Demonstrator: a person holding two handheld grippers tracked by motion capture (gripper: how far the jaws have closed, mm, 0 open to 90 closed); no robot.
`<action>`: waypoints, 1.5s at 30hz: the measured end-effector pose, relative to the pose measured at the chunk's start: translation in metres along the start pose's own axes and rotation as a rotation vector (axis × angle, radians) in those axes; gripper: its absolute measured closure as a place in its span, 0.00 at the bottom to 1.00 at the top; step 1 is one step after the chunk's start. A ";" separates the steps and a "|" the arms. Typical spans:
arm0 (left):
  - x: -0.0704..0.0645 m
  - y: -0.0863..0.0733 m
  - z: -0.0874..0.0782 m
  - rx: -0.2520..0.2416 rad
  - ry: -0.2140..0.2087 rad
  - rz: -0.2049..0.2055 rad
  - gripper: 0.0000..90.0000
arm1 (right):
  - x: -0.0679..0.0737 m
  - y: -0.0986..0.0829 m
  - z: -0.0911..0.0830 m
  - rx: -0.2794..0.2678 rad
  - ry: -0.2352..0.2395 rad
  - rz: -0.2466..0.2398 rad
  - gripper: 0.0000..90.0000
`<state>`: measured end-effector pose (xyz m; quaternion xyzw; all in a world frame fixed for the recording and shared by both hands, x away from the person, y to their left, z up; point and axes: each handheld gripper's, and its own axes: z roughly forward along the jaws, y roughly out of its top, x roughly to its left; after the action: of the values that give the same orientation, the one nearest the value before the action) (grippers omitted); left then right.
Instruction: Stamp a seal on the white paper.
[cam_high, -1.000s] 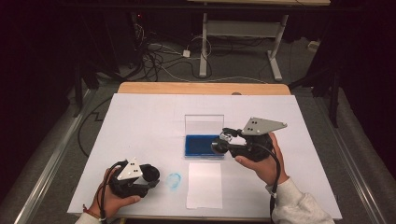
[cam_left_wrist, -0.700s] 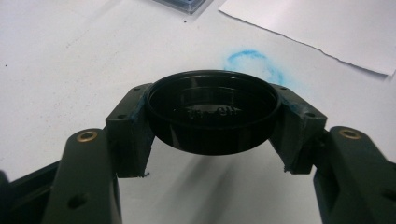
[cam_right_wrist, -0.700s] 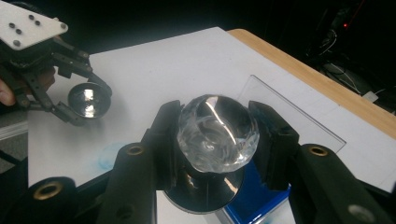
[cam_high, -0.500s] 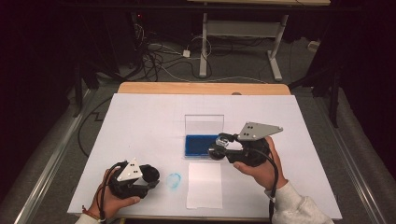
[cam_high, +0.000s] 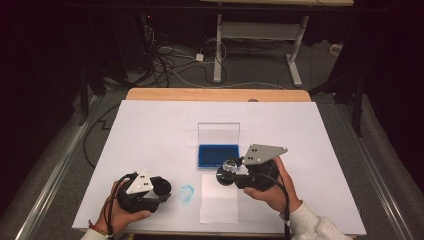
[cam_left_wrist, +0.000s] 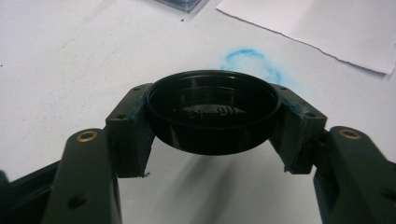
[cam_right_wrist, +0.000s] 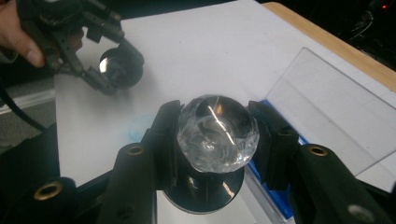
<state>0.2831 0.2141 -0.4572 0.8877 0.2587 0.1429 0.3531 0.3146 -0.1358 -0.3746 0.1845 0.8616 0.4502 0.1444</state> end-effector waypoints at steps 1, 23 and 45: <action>0.000 0.000 0.000 0.000 -0.001 0.000 0.41 | 0.002 -0.001 0.002 0.003 0.005 -0.004 0.63; 0.000 0.000 0.001 0.006 -0.005 0.007 0.41 | 0.023 -0.030 0.042 0.110 0.053 -0.036 0.63; 0.000 0.000 0.002 0.015 -0.013 0.008 0.41 | 0.023 -0.045 0.059 0.183 0.054 -0.051 0.63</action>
<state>0.2833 0.2132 -0.4588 0.8923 0.2537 0.1365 0.3476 0.3106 -0.1064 -0.4467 0.1629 0.9071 0.3708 0.1149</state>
